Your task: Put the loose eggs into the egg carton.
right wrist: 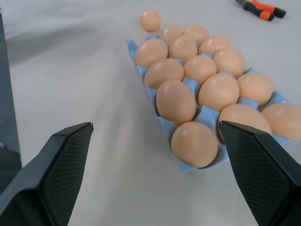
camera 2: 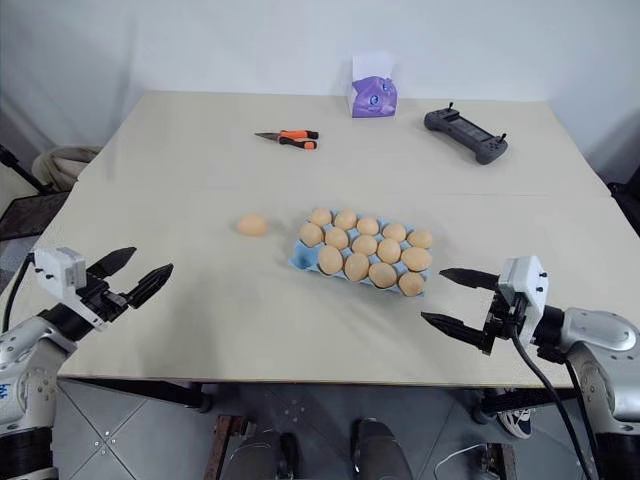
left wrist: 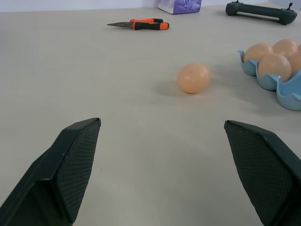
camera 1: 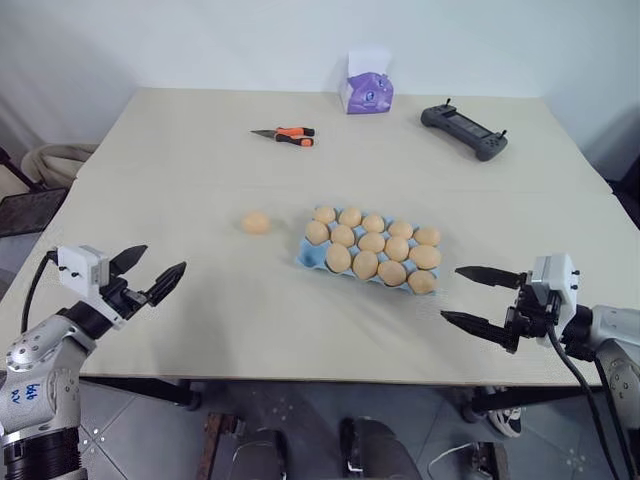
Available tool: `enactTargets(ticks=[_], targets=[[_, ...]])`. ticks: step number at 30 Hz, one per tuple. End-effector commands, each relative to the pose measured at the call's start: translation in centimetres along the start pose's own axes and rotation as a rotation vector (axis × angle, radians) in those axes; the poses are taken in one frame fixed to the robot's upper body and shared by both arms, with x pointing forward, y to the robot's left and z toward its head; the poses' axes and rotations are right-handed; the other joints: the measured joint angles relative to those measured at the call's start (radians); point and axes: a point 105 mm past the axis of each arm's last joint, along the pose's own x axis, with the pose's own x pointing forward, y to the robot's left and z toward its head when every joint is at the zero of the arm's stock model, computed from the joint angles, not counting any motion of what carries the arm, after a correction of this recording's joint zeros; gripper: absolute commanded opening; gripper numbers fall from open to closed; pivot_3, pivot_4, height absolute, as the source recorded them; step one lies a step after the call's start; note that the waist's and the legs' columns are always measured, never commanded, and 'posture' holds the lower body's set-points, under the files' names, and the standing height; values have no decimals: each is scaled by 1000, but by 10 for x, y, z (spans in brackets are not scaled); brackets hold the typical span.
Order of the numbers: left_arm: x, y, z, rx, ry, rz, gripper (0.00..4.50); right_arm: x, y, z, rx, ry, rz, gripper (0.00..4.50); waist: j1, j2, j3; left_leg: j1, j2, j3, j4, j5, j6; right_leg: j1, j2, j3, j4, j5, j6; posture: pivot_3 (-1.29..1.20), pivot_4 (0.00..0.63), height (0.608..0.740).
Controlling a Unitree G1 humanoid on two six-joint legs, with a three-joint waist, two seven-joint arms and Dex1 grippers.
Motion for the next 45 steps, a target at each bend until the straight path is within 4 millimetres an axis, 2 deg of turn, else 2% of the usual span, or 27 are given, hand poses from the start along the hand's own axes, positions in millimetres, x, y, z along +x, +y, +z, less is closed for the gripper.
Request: enactTargets(ticks=[1,5,10,14,22,33,36,41,42,45], targets=[[15,-9,12,28,-44,-55,4482,2,-2,4,-24,-13,11,4500,0,0,0,0,0,0,0,0,0,0,0,0,0,0,0,0,150,740],[60,-27,15,23,-62,-168,4482,9,-4,4,-24,-16,25,4500,9,0,0,0,0,-1,1,0,0,0,0,-1,0,0,-1,0,150,740],[99,-32,16,27,-55,-229,4482,12,-4,4,-28,-20,26,4500,-1,0,0,-1,-1,1,0,3,5,0,1,-1,-1,1,0,0,150,740],[128,-28,13,10,-26,-225,4482,11,-2,3,-28,-20,12,4500,0,0,0,-3,0,1,0,3,4,-2,3,-2,-1,1,1,0,150,740],[161,-26,4,-12,49,-196,4482,4,2,-1,-22,-15,-28,4500,2,-1,1,-3,0,1,1,2,4,-2,4,-2,-2,1,1,0,150,740],[179,-39,-6,-32,129,-207,4482,1,3,-2,-18,-9,-62,4500,0,-2,1,-4,0,1,1,2,4,-3,4,-2,-2,1,2,0,150,740],[181,-36,-8,-43,140,-175,3843,1,2,-3,-19,-6,-65,4500,0,-2,1,-4,0,1,1,2,4,-3,4,-2,-2,1,2,0,150,740],[180,-41,-10,-50,147,-210,2284,0,1,-3,-17,-4,-69,4500,2,-3,1,-4,0,1,1,2,4,-3,4,-2,-2,1,2,0,150,740],[179,-42,-10,-42,148,-225,2150,0,1,-3,-17,-4,-69,4500,2,-3,1,-4,0,2,1,2,4,-3,4,-2,-2,1,2,0,150,740],[177,-46,-3,1,124,-280,2129,1,1,-3,-17,-3,-71,4500,2,-3,1,-4,0,2,2,2,4,-3,4,-3,-2,1,2,0,150,740]])
